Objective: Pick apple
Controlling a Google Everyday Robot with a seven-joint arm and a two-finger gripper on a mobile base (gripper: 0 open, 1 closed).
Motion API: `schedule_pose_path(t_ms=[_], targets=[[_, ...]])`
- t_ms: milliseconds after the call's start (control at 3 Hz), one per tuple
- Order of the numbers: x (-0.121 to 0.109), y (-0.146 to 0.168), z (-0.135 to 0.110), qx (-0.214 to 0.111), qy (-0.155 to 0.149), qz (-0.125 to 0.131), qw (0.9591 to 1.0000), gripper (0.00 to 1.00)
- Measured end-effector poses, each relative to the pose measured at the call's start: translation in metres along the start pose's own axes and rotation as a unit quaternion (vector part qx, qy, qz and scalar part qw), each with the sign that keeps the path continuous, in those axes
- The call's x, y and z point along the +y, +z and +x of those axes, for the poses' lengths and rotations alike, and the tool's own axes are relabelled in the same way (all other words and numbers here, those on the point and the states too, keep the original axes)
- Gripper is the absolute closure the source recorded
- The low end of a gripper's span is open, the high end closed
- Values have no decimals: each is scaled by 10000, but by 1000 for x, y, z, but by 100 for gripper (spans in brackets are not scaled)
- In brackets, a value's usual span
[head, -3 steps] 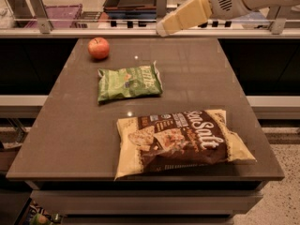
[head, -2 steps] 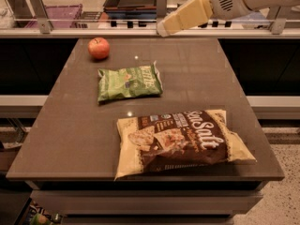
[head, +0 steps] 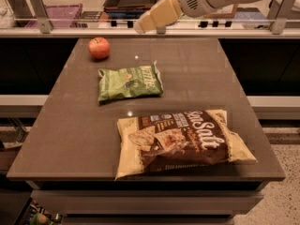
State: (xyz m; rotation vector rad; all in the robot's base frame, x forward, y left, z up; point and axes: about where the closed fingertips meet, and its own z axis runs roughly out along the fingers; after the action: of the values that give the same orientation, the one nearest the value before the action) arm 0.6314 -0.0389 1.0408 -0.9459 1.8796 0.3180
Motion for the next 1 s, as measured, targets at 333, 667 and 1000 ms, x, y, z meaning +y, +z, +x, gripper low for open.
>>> schedule_pose_path(t_ms=[333,667,1000], targets=[[7,37,-3,45,69,69,9999,0],[8,70,-1,145,167,262,9994,0],[1,101,2,165,249,352,9989,0]])
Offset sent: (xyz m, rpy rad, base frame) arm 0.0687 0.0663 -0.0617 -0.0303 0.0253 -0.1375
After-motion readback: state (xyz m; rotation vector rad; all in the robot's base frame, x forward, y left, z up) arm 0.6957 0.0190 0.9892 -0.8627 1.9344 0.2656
